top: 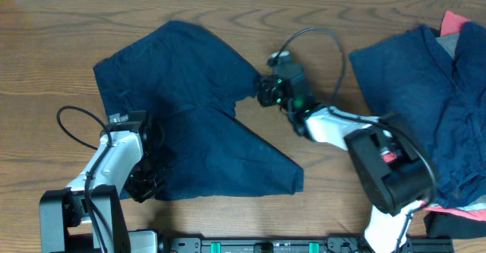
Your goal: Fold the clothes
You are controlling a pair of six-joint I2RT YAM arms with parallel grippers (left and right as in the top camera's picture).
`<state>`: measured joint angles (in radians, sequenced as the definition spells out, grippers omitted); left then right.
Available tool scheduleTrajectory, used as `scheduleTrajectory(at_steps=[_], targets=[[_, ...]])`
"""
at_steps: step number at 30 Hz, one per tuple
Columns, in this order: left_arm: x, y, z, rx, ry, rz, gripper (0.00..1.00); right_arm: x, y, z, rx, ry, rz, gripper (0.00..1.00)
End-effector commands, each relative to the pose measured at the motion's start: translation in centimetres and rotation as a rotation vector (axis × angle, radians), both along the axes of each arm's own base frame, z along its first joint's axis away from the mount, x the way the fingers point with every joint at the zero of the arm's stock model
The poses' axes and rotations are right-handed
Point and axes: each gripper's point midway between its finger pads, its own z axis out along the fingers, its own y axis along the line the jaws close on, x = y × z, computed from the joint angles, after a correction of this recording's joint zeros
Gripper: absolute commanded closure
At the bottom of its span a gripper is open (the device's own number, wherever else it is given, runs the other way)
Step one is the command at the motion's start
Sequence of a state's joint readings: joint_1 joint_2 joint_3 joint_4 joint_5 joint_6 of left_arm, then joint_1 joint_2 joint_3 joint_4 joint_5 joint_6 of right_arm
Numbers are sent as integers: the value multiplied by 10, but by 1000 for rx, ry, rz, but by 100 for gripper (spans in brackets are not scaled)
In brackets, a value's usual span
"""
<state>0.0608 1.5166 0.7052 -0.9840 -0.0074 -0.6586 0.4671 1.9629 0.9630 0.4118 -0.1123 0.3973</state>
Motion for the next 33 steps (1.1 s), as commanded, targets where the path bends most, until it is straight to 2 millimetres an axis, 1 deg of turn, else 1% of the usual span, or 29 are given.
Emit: scheduleTrajectory(at_steps=[1,3,5,7,10,12,13,14,15,16,19,22,25,29,31,32,33], targets=[[-1,3,1,24,-3,8,94,10,0,30,186,56,61,51],[-1,3,1,24,-4,9,94,8,-1,34,228,116,116,51],[0,3,1,24,-5,9,94,6,-3,36,255,179,154,48],[0,3,1,24,-7,9,93,3,1,43,289,224,228,44],[1,3,0,24,-9,9,94,-3,14,59,363,280,354,34],[1,3,0,24,-9,9,93,-3,20,64,386,299,396,19],[1,3,1,24,-9,9,94,-1,22,64,391,312,402,15],[1,3,1,24,-8,9,94,2,22,62,389,319,398,14],[1,3,1,24,-8,9,94,5,22,59,383,326,388,12],[1,3,1,24,-8,9,94,7,20,52,373,335,369,1],[1,3,1,24,-8,9,94,12,16,33,344,357,327,1],[1,3,1,24,-9,9,94,12,16,15,335,385,318,1],[1,3,0,24,-10,9,93,12,13,-8,320,421,295,1],[1,3,0,24,-10,9,94,8,15,-35,316,464,293,1],[1,3,0,24,-10,9,93,5,17,-44,314,478,298,1],[1,3,0,24,-10,9,93,3,20,-47,320,486,310,2],[1,3,0,24,-11,9,94,0,23,-47,327,487,334,8]])
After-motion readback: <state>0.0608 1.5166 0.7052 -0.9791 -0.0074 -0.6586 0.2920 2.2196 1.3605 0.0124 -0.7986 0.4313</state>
